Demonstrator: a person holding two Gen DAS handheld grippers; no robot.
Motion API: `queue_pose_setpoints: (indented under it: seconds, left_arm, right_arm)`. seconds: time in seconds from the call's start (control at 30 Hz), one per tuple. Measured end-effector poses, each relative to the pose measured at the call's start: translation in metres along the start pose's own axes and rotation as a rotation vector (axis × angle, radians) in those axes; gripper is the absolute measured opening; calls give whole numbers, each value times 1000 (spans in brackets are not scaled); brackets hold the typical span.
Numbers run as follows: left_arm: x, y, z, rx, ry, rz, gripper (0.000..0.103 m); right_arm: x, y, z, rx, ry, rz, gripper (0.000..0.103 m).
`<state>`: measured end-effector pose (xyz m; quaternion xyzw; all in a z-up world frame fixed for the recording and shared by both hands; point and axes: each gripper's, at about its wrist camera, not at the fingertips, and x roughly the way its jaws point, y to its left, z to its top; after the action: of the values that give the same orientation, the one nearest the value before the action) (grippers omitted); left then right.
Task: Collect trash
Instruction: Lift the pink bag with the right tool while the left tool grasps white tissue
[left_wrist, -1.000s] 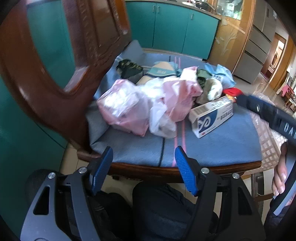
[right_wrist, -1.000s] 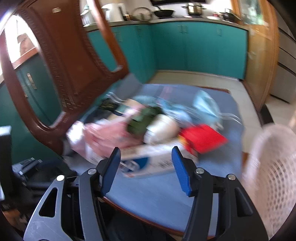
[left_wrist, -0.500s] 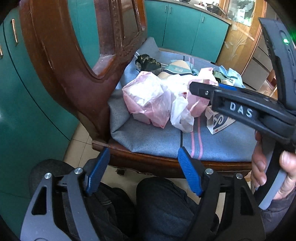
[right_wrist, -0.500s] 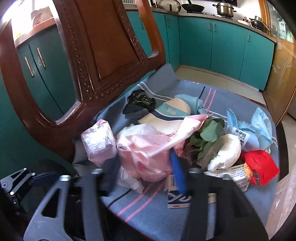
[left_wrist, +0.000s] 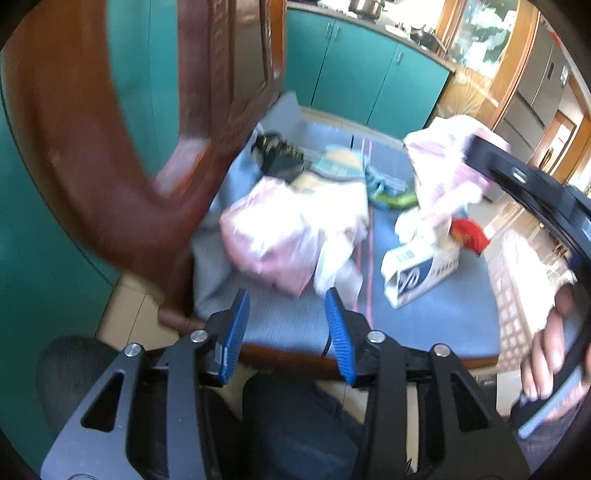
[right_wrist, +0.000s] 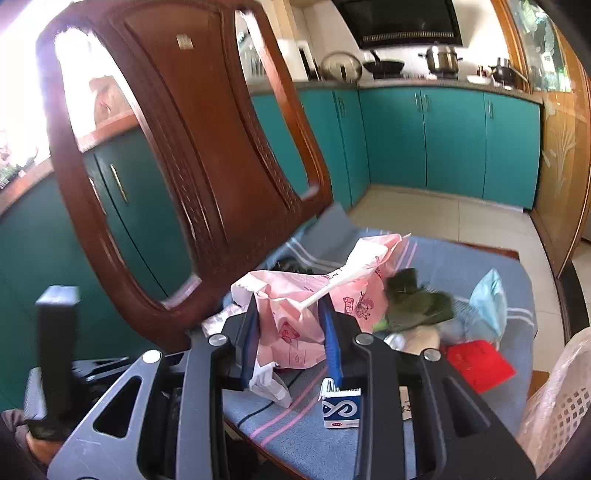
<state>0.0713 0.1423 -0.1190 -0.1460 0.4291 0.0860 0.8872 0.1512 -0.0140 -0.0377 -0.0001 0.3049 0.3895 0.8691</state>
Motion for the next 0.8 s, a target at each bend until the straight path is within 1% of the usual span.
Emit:
queue_pose_setpoints:
  seconds: [0.07, 0.1, 0.2, 0.3, 0.4, 0.43, 0.47, 0.5, 0.53, 0.67, 0.7, 0.73, 0.77, 0.8]
  left_arm:
    - [5, -4, 10, -5, -10, 7, 63]
    - [10, -6, 15, -9, -9, 8, 65]
    - [25, -9, 27, -39, 18, 7, 65]
    - [36, -1, 35, -119, 22, 3, 65]
    - [42, 1, 37, -139, 21, 21, 64]
    - [46, 1, 38, -136, 26, 29, 60]
    - [50, 1, 38, -131, 34, 31, 46]
    - [52, 1, 38, -128, 46, 26, 35]
    - [54, 1, 37, -126, 54, 18, 32]
    - [50, 3, 32, -107, 41, 17, 11]
    - [46, 4, 30, -106, 30, 13, 7]
    - [42, 4, 27, -102, 20, 12, 6]
    - [37, 7, 23, -94, 12, 16, 2]
    - [32, 6, 21, -90, 6, 17, 2]
  right_arm:
    - [-13, -1, 3, -1, -34, 13, 31]
    - [-20, -1, 4, -1, -45, 17, 31]
    - [-38, -2, 7, -12, -83, 3, 31]
    - [-51, -8, 5, -14, -98, -14, 31]
    - [-65, -16, 0, -4, -104, -32, 31]
    - [-64, -17, -5, -1, -104, -40, 31]
    - [-65, -20, -8, 4, -104, -48, 31]
    - [-68, -24, -10, 12, -102, -59, 31]
    - [-68, -28, -12, 19, -100, -68, 31]
    - [-70, -40, -18, 54, -88, -96, 31]
    - [-69, -42, -19, 61, -85, -103, 31]
    - [-67, -43, -18, 66, -83, -107, 31]
    - [-67, -45, -19, 71, -81, -110, 31]
    - [-67, -46, -20, 73, -80, -111, 31]
